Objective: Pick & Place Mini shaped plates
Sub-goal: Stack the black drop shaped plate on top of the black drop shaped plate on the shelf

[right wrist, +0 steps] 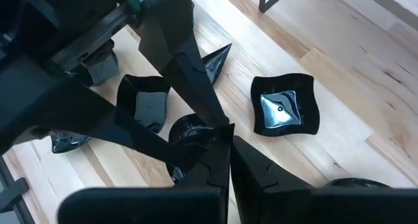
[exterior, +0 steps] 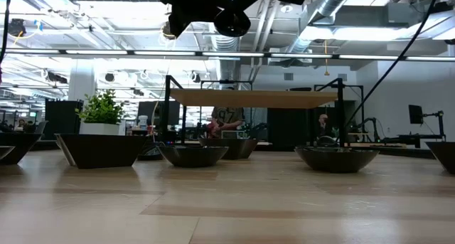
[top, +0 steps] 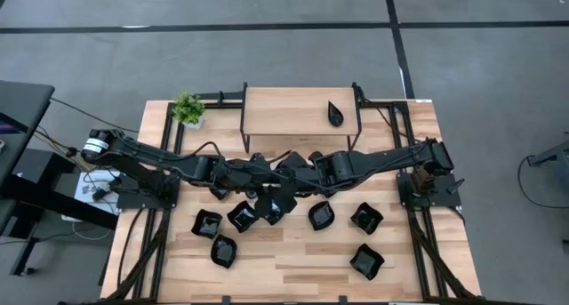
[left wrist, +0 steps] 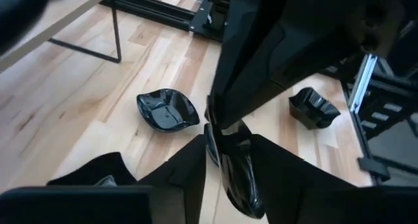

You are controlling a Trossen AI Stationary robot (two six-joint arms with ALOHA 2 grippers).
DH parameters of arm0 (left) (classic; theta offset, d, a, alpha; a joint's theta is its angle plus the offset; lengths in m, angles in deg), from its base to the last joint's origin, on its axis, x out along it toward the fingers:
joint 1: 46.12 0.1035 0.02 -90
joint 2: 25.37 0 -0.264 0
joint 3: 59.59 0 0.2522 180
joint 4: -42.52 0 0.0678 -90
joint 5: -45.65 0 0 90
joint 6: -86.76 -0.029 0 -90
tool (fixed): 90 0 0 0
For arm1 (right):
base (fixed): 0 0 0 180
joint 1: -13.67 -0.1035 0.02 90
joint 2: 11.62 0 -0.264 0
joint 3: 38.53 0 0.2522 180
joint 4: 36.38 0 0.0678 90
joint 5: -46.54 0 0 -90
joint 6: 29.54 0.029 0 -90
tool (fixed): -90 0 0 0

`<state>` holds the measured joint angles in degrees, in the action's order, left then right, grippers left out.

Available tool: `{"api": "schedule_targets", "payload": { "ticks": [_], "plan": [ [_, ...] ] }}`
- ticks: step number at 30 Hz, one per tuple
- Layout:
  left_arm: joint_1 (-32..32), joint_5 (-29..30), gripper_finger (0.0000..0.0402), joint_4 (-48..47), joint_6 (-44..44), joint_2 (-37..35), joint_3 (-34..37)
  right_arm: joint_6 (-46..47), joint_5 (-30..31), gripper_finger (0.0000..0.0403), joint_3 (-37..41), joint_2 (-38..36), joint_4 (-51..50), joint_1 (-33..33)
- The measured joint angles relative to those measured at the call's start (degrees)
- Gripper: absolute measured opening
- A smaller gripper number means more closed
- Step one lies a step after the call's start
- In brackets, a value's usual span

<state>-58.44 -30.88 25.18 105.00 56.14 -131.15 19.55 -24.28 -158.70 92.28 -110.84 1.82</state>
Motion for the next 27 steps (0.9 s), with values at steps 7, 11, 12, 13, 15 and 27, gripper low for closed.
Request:
{"api": "schedule_targets", "payload": {
  "ticks": [7, 11, 12, 13, 15, 27],
  "plan": [
    [0.18, 0.04, 0.0134, -1.71, -1.84, -2.23, 0.11, -0.1, 0.04, 0.0001, -0.01, 0.0, -1.08, 0.0],
    [0.33, 0.39, 0.0134, -3.17, -2.85, -5.23, 0.11, -0.08, 0.07, 0.0, -0.02, 0.04, -2.81, 0.0],
    [0.33, 0.43, 0.0134, -3.58, -2.94, -5.98, 0.11, -0.08, 0.07, 0.0, 0.0, 0.07, -3.15, 0.0],
    [0.33, 0.43, 0.0134, -4.47, -2.99, -6.69, 0.11, -0.08, 0.07, 0.0, 0.0, 0.07, -3.67, 0.02],
    [0.28, 0.41, 0.0133, -5.87, -3.01, -8.05, 0.11, -0.09, 0.07, 0.0, 0.0, -0.01, -4.39, 0.1],
    [0.22, 1.31, 0.0133, -11.27, -2.85, -17.83, 1.44, -6.75, 0.12, 0.0, -8.07, -1.84, -11.85, 2.76]
  ]
}}
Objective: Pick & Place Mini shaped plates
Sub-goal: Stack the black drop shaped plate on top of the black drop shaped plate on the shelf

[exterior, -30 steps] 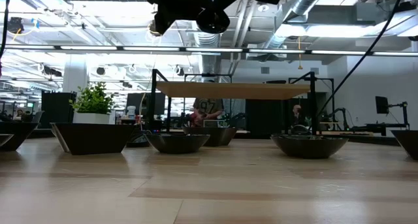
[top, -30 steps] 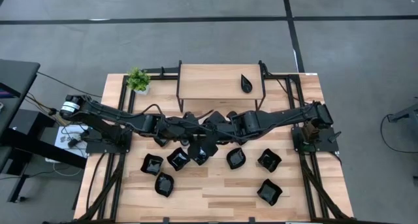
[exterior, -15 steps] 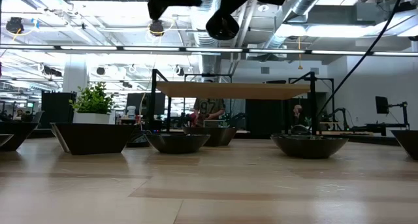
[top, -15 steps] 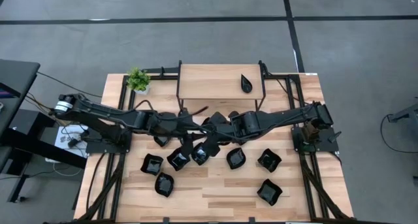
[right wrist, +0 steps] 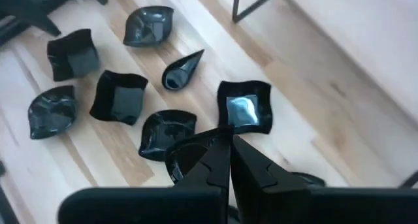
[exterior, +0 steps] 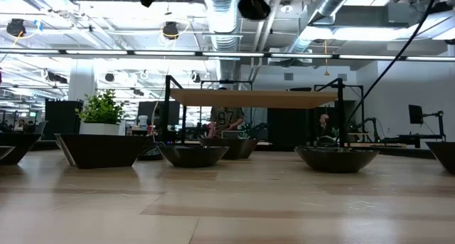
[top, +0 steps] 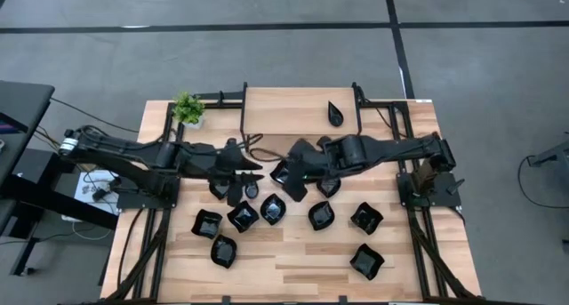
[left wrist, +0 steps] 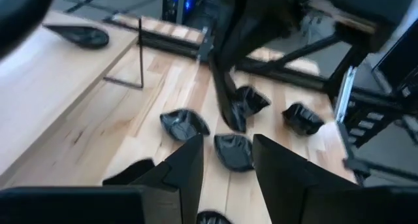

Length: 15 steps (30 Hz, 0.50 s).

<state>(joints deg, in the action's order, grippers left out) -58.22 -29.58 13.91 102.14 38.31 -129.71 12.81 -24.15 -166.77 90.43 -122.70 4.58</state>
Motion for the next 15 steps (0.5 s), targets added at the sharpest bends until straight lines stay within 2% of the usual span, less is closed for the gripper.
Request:
{"api": "schedule_targets", "payload": {
  "ticks": [5, 11, 15],
  "plan": [
    [0.0, 0.21, 0.0132, -0.12, 1.8, -4.86, 2.86, -4.57, -0.22, 0.0, -5.11, -0.41, -3.91, 2.74],
    [0.0, 4.46, 0.0132, 0.22, 7.5, -10.16, 8.72, -11.25, -4.72, 0.0, -8.95, -2.07, -3.98, 7.59],
    [-0.05, 4.82, 0.0132, 1.7, 10.49, -12.26, 12.39, -14.15, -7.47, 0.0, -9.11, -4.24, -4.36, 11.39]
  ]
}}
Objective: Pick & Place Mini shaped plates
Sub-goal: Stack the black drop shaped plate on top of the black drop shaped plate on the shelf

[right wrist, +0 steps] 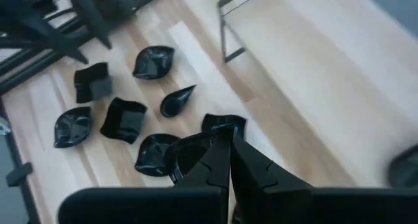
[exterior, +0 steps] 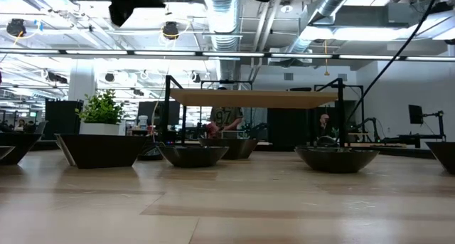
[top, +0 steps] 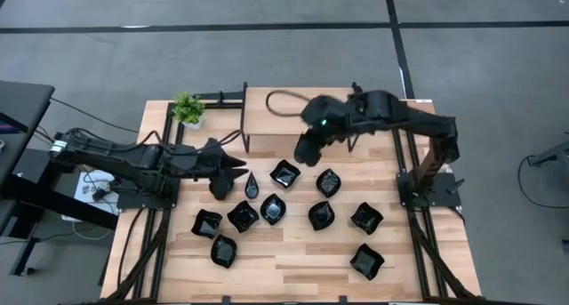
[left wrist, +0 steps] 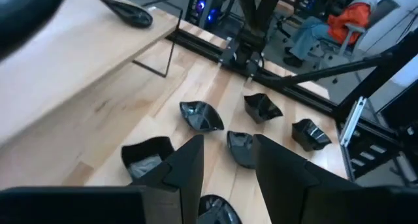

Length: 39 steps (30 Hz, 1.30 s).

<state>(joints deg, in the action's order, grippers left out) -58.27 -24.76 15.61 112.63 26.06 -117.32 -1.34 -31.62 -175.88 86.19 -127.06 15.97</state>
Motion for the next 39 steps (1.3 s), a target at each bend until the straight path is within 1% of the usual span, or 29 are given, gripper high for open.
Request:
{"api": "schedule_targets", "payload": {
  "ticks": [4, 7, 11, 15, 20, 22, 25, 29, 33, 35, 39],
  "plan": [
    [-0.63, 0.13, 0.0133, 2.35, 1.44, -0.88, 2.87, -2.66, -0.31, 0.0, 0.0, -2.15, -2.1, 4.1],
    [-1.09, -0.08, 0.0132, 6.11, 1.61, -0.91, 4.45, -5.06, -2.16, 0.0, -0.03, -3.27, -3.42, 7.39],
    [-1.61, -0.11, 0.0133, 8.13, 1.55, -0.57, 4.73, -8.11, -3.46, 0.0, -0.04, -4.08, -4.64, 11.89],
    [-2.17, -0.07, 0.0132, 9.15, 1.52, -0.63, 4.73, -12.69, -6.96, 0.0, 0.0, -4.23, -6.59, 17.21],
    [-3.96, -0.1, 0.0133, 9.42, 1.46, -0.62, 4.73, -21.62, -10.7, 0.0, 0.02, -4.06, -8.3, 23.06],
    [-4.9, -0.07, 0.0133, 9.61, 2.37, -0.62, 4.73, -24.77, -13.07, 0.0, 0.02, -3.99, -8.38, 25.73],
    [-5.58, 1.51, 0.0132, 11.74, 5.99, -0.59, 4.73, -29.43, -16.11, 0.0, 0.02, -3.99, -8.37, 29.82],
    [-5.7, 4.94, 0.0133, 14.89, 4.62, -0.6, 4.7, -34.36, -16.97, 0.0, 0.22, -3.79, -8.2, 34.91],
    [-5.72, 7.38, 0.0133, 15.4, 3.05, -0.6, 4.7, -38.11, -22.65, 0.0, 3.05, -3.76, -6.84, 40.23],
    [-5.72, 7.62, 0.0132, 15.61, 3.02, -0.6, 4.7, -40.33, -25.06, 0.0, 4.9, -3.68, -6.7, 42.74],
    [-5.72, 7.91, 0.0133, 15.74, 2.9, -0.6, 4.7, -43.58, -26.9, 0.0, 10.11, -3.69, -4.46, 46.59]
  ]
}}
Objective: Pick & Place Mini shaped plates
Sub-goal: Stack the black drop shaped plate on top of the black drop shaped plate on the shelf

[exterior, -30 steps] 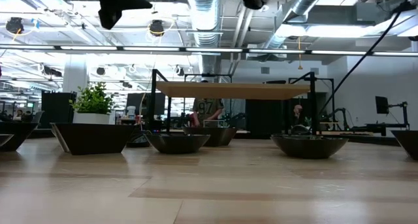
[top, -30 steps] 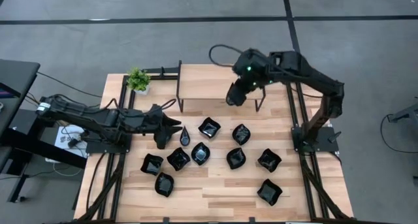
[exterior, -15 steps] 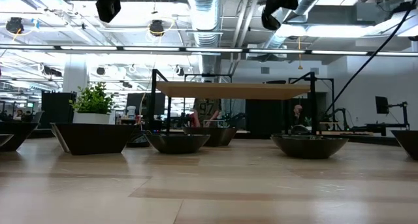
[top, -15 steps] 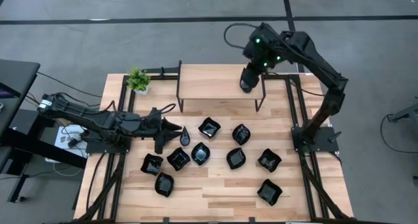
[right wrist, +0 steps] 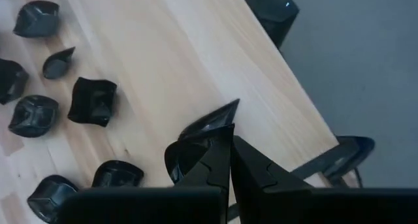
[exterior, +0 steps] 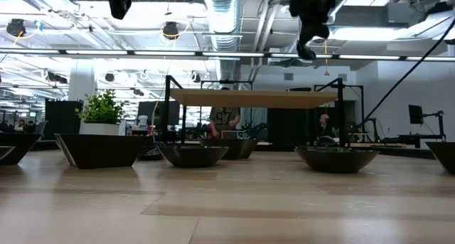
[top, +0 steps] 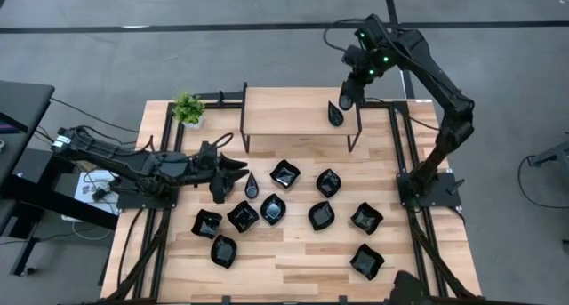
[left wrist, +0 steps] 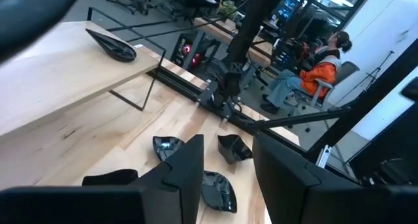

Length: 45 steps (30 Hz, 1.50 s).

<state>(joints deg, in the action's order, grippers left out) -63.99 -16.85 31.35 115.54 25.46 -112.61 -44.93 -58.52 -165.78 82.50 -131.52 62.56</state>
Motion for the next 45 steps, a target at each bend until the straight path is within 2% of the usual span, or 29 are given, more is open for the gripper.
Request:
{"api": "schedule_targets", "payload": {
  "ticks": [4, 9, 18, 24, 45],
  "plan": [
    [0.0, 4.76, 0.0133, 0.12, 0.34, 0.64, 0.0, -1.69, -4.67, 0.0, 4.97, 0.01, 2.95, 3.15],
    [0.05, 9.41, 0.0133, 0.36, 0.52, 3.16, 0.0, -1.74, -6.15, 0.0, 9.66, 0.01, 7.25, 4.73],
    [0.99, 10.36, 0.0132, 4.28, 0.67, 8.01, -0.02, -4.53, -7.75, 0.0, 11.95, 2.81, 7.21, 3.34],
    [2.24, 13.55, 0.0133, 4.93, 2.94, 8.65, -0.07, -4.71, -7.89, 0.0, 11.93, 4.45, 7.7, 2.05],
    [2.11, 11.64, 0.0132, 5.66, 3.26, 9.6, -0.07, -4.69, -9.1, 0.0, 11.93, 4.62, 6.86, 1.96]
  ]
}}
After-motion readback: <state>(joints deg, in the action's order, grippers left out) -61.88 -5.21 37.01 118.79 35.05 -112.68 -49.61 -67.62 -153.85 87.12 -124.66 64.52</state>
